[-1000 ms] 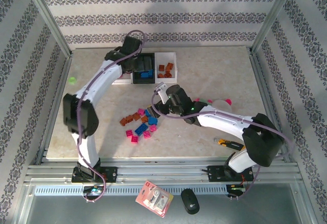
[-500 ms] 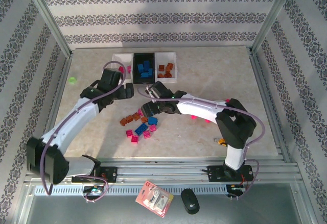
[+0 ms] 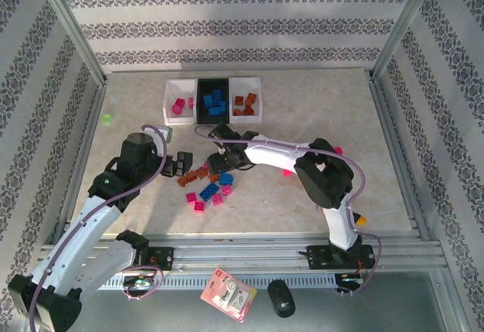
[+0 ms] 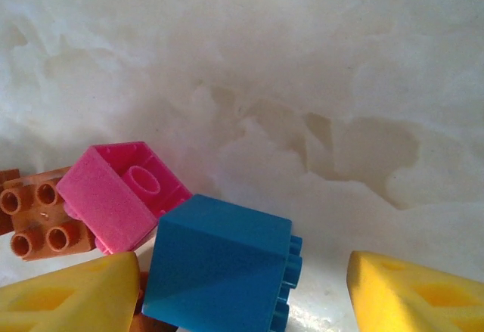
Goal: Sort the legos into containers by color
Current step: Pick up the lego from the center of the table.
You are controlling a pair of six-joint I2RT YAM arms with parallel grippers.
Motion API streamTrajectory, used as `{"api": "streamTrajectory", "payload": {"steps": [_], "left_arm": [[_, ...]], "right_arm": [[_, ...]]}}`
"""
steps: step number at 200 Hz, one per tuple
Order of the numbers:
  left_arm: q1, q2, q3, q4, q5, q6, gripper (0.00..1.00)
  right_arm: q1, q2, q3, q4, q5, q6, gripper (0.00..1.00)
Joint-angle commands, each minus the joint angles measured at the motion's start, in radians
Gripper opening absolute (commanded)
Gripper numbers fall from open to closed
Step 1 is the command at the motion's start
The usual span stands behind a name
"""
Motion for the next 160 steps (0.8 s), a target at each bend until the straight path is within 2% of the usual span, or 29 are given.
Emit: {"api": "streamTrajectory", "payload": {"steps": [1, 55, 107, 160], "left_arm": [[0.006, -0.023, -0.020, 0.019, 0.098, 0.097, 0.99], [0.007, -0.041, -0.063, 0.052, 0.164, 0.157, 0.99], [0.006, -0.043, -0.077, 0.064, 0.183, 0.178, 0.99], [0.006, -0.050, -0.093, 0.084, 0.198, 0.184, 0.99]], "right_arm": [[-0.017, 0.022, 0.036, -0.050, 0.029, 0.013, 0.70], [-0.031, 0.020, 0.047, -0.068, 0.032, 0.020, 0.51], [-0.031, 0.017, 0.055, -0.072, 0.038, 0.021, 0.42], [-0.038, -0.101, 0.041, -0.035, 0.096, 0.016, 0.41]]}}
